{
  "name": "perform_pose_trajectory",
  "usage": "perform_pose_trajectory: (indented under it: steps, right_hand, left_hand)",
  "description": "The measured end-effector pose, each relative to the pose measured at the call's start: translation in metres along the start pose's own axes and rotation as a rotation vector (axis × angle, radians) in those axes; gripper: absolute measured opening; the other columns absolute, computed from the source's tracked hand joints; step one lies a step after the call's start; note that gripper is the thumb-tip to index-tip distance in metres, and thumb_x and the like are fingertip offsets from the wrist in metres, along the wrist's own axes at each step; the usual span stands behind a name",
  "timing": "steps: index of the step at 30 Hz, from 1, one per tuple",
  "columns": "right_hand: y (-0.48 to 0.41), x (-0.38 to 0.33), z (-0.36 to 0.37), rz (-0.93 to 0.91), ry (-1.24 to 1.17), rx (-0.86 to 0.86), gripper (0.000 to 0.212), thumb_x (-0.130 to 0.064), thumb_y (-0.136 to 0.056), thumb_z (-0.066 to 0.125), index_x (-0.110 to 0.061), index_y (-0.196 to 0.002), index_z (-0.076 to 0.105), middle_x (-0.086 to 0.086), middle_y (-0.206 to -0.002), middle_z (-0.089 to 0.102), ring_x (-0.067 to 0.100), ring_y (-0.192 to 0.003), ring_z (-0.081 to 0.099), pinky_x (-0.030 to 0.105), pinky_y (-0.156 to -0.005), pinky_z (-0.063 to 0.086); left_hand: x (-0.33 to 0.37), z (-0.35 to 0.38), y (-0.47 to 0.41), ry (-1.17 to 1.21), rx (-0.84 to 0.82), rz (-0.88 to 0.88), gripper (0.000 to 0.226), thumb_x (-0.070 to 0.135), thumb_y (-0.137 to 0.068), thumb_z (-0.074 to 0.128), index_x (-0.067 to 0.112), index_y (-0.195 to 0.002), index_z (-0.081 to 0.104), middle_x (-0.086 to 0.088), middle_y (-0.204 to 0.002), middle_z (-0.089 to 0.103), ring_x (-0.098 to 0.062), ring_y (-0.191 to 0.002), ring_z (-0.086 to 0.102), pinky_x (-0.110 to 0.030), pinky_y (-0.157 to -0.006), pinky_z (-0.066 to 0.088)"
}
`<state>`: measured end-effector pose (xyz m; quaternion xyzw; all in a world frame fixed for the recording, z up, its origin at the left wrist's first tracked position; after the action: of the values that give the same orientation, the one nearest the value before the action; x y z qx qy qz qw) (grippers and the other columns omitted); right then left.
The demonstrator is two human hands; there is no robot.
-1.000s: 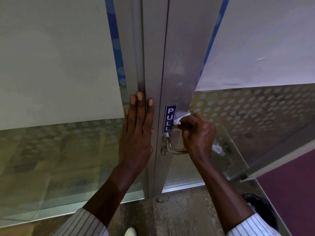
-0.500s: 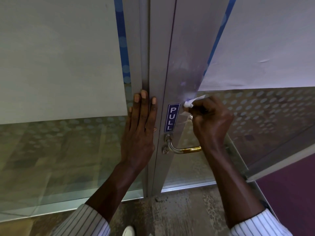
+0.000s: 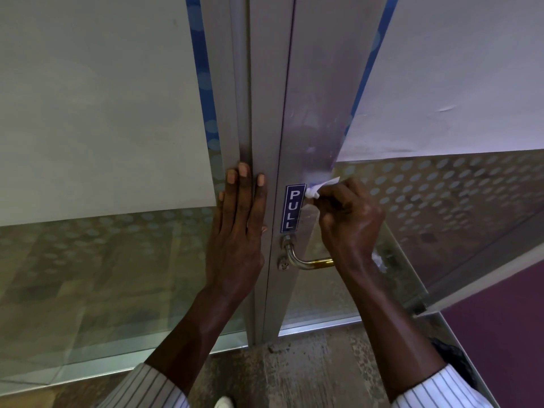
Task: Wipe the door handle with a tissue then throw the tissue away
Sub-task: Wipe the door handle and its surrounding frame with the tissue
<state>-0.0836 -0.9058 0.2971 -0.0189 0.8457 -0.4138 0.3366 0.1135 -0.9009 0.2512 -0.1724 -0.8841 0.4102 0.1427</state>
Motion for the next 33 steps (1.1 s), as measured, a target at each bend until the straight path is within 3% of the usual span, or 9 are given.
perform_pose_trajectory:
  steps: [8,11,14,17,20,25,27,30,33]
  right_hand:
    - [0.041,0.011,0.019,0.131,0.093,-0.221,0.017,0.009,-0.075,0.088,-0.006,-0.078,0.081,0.007,-0.085,0.075,0.025,-0.069,0.069,0.043,-0.058,0.061]
    - [0.035,0.007,0.014,0.142,0.066,-0.211,0.020,0.008,-0.076,0.086,-0.010,-0.084,0.083,0.004,-0.088,0.077,0.021,-0.073,0.072,0.035,-0.064,0.064]
    - [0.003,-0.002,0.000,0.070,0.002,-0.027,0.026,0.005,-0.075,0.088,-0.014,-0.090,0.082,-0.004,-0.091,0.075,0.009,-0.077,0.068,0.006,-0.069,0.052]
    - [-0.014,-0.005,-0.006,0.010,-0.086,0.052,0.025,0.005,-0.073,0.089,-0.013,-0.088,0.081,-0.002,-0.088,0.073,0.013,-0.076,0.069,0.017,-0.066,0.057]
    - [0.009,-0.001,0.005,0.074,0.027,-0.057,0.021,0.008,-0.071,0.088,-0.009,-0.078,0.079,-0.001,-0.082,0.069,0.016,-0.069,0.064,0.018,-0.057,0.049]
    - [0.035,0.004,0.014,0.184,0.097,-0.218,0.013,0.005,-0.078,0.086,-0.007,-0.079,0.082,0.008,-0.086,0.076,0.028,-0.072,0.071,0.044,-0.060,0.060]
    - [0.024,-0.004,0.008,0.147,0.082,-0.186,0.014,0.003,-0.079,0.087,-0.010,-0.084,0.083,0.006,-0.087,0.076,0.024,-0.072,0.071,0.042,-0.062,0.061]
    - [-0.010,-0.014,-0.005,0.048,0.011,0.006,0.017,-0.003,-0.076,0.092,-0.013,-0.085,0.083,0.001,-0.086,0.076,0.014,-0.073,0.069,0.020,-0.063,0.056]
    - [-0.019,-0.015,-0.009,0.009,-0.025,0.067,0.016,-0.001,-0.075,0.091,-0.010,-0.084,0.081,0.003,-0.085,0.074,0.017,-0.074,0.069,0.029,-0.061,0.058]
  left_hand:
    - [0.001,0.001,0.000,-0.007,-0.007,-0.014,0.131,-0.004,-0.087,0.086,0.015,-0.177,-0.006,-0.006,-0.185,-0.024,-0.026,-0.175,-0.020,-0.040,-0.144,-0.004]
    - [0.000,0.000,0.000,-0.004,-0.008,-0.006,0.130,-0.003,-0.088,0.086,0.016,-0.177,-0.007,-0.006,-0.185,-0.025,-0.026,-0.174,-0.020,-0.041,-0.144,-0.003]
    - [0.001,-0.001,-0.001,-0.006,-0.018,-0.011,0.129,-0.006,-0.087,0.085,0.014,-0.178,-0.006,-0.005,-0.184,-0.026,-0.026,-0.174,-0.021,-0.041,-0.144,-0.004]
    - [0.001,-0.001,0.000,-0.006,-0.011,-0.018,0.123,-0.003,-0.090,0.084,0.011,-0.177,-0.002,-0.004,-0.184,-0.027,-0.025,-0.173,-0.023,-0.040,-0.143,-0.007]
    - [0.001,0.000,-0.001,-0.011,-0.013,-0.018,0.126,0.001,-0.092,0.084,0.016,-0.177,-0.008,-0.005,-0.183,-0.028,-0.025,-0.173,-0.024,-0.039,-0.143,-0.010]
    - [0.000,0.001,0.000,-0.012,0.000,-0.014,0.127,0.003,-0.091,0.085,0.017,-0.177,-0.007,-0.005,-0.184,-0.026,-0.025,-0.174,-0.022,-0.039,-0.143,-0.009]
    - [-0.002,0.002,0.000,-0.012,-0.004,-0.012,0.127,0.004,-0.091,0.086,0.017,-0.177,-0.006,-0.005,-0.185,-0.025,-0.025,-0.174,-0.022,-0.039,-0.143,-0.008]
    - [-0.002,0.003,0.001,-0.011,-0.009,-0.016,0.125,0.006,-0.092,0.085,0.018,-0.178,-0.006,-0.005,-0.185,-0.025,-0.025,-0.174,-0.022,-0.040,-0.144,-0.005]
    - [-0.002,0.004,0.001,-0.008,0.006,-0.012,0.126,0.004,-0.091,0.086,0.017,-0.178,-0.005,-0.005,-0.185,-0.024,-0.026,-0.174,-0.021,-0.040,-0.144,-0.005]
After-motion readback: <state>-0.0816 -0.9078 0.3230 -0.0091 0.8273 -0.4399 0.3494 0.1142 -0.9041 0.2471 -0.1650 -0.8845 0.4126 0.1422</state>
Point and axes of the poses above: each hand's wrist, its own y-axis away from the middle knuckle, its own z-axis out of the palm, x = y × z, the point moved 1 cm from there along -y, towards the middle knuckle
